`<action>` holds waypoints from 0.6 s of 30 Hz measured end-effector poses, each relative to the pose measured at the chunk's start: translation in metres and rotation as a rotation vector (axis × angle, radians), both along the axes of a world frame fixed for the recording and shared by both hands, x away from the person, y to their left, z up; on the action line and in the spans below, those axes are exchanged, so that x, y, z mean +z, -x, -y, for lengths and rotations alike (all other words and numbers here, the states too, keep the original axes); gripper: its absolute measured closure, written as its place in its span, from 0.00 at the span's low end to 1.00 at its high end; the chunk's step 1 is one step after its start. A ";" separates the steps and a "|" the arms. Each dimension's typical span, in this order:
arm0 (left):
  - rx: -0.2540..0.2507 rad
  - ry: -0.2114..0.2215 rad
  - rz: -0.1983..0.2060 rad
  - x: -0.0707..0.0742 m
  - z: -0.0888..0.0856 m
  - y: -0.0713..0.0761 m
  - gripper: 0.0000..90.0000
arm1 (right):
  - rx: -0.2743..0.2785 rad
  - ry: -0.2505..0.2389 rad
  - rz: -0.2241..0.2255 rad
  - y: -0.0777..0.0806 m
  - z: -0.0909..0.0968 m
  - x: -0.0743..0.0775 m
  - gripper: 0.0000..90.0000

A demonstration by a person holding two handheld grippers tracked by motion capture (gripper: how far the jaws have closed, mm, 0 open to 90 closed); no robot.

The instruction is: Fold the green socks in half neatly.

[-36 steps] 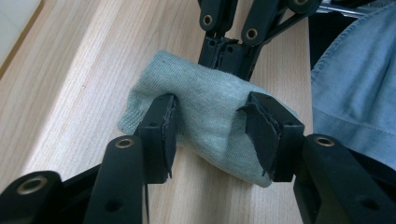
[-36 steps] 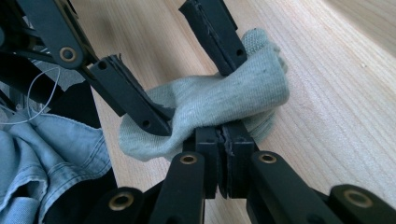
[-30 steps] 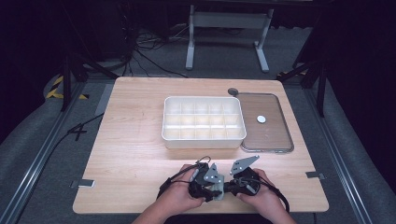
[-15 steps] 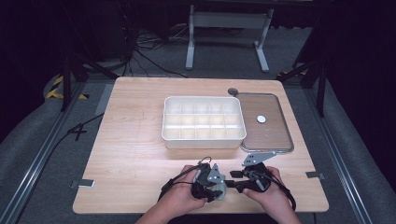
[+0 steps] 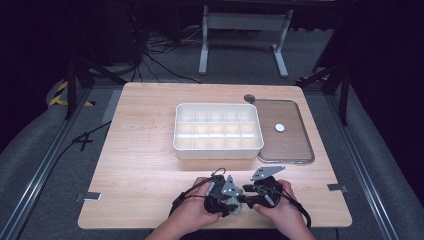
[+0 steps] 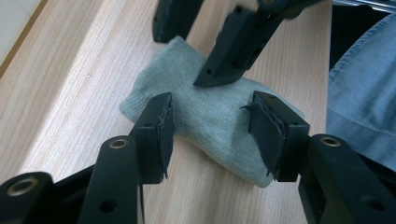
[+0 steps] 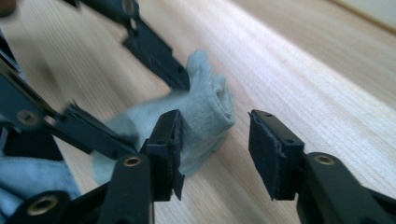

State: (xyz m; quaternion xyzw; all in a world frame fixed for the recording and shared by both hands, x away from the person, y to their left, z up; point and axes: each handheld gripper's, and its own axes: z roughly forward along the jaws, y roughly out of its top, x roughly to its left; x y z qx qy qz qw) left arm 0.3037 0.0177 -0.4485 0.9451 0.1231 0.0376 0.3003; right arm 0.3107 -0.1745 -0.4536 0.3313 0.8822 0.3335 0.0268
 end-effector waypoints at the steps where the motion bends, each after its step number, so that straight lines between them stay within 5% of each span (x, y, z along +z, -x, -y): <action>1: 0.003 0.002 0.006 0.000 0.000 0.000 0.54 | 0.006 0.005 -0.004 -0.001 -0.001 -0.001 0.62; 12: 0.067 -0.010 0.049 -0.002 -0.003 0.003 0.42 | 0.108 0.065 -0.160 -0.030 -0.009 0.003 0.52; 18: 0.128 -0.013 0.053 -0.004 -0.004 0.002 0.31 | 0.130 0.088 -0.170 -0.038 -0.012 0.002 0.43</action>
